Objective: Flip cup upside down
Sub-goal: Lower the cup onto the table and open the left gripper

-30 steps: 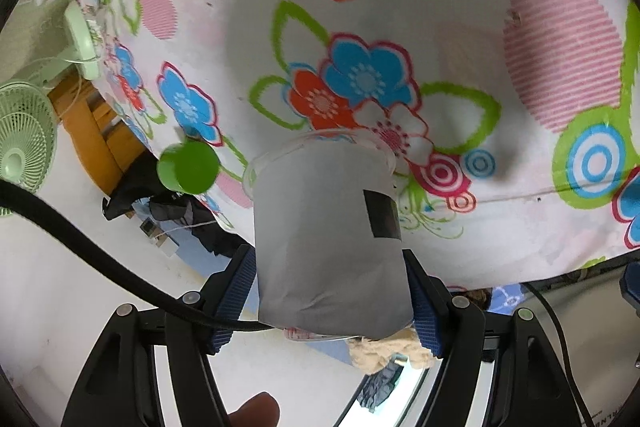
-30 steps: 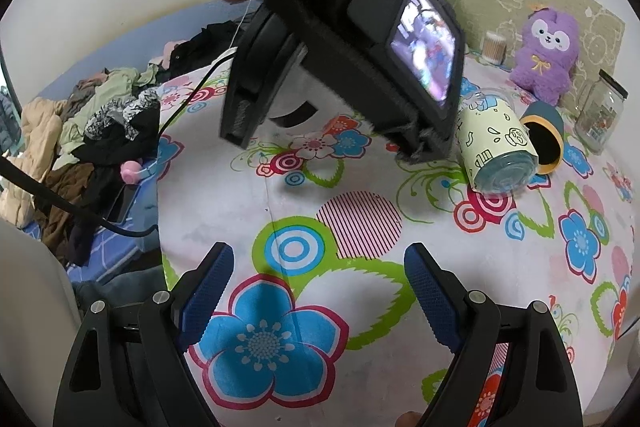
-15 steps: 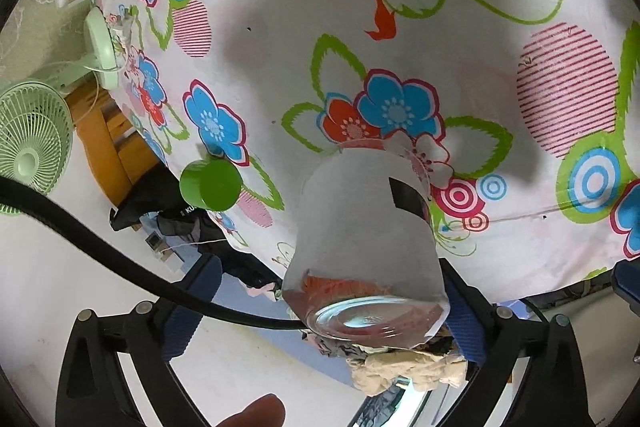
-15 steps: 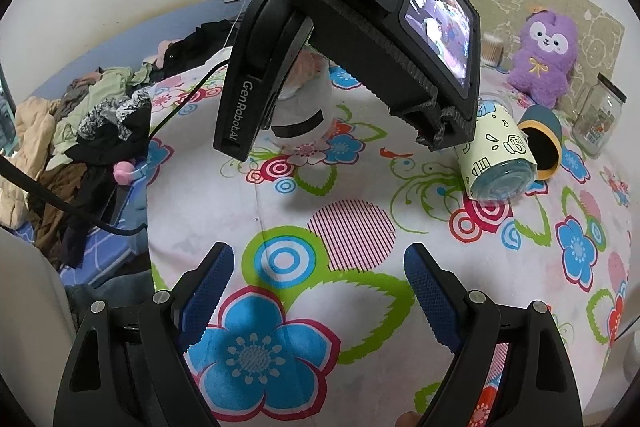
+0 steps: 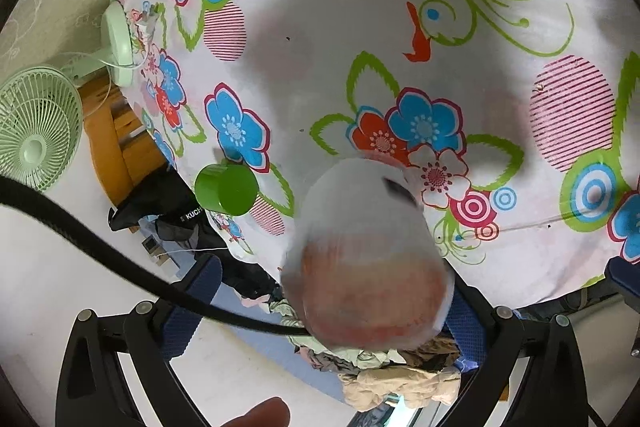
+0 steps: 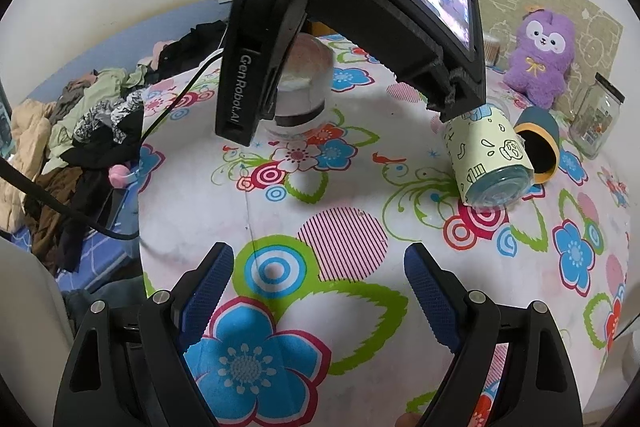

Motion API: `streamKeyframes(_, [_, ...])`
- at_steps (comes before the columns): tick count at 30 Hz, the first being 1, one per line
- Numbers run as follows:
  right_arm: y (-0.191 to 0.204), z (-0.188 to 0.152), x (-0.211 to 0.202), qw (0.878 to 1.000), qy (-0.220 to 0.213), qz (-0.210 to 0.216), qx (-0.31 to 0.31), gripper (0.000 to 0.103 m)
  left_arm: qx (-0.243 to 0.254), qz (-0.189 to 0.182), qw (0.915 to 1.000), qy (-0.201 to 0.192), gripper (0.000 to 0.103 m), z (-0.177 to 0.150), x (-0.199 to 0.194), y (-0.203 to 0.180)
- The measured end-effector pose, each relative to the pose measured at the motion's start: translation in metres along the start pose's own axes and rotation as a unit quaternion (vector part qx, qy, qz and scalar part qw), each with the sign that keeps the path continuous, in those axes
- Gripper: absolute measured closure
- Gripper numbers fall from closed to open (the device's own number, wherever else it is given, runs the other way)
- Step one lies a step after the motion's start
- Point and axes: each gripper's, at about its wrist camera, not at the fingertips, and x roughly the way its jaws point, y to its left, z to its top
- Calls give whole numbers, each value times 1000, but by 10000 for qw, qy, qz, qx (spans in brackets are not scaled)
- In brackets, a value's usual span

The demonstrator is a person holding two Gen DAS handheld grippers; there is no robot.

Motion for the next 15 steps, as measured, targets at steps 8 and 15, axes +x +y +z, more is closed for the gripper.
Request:
streamKeyframes(8, [6,5,1,10000,24,-35,-59,14,-139,-179,9996,-153,0,-11,1,5])
streamKeyframes(15, [10,12,2,9999,65,-98,-110,14,-202,-309,9991,-219,0,-21,9,8])
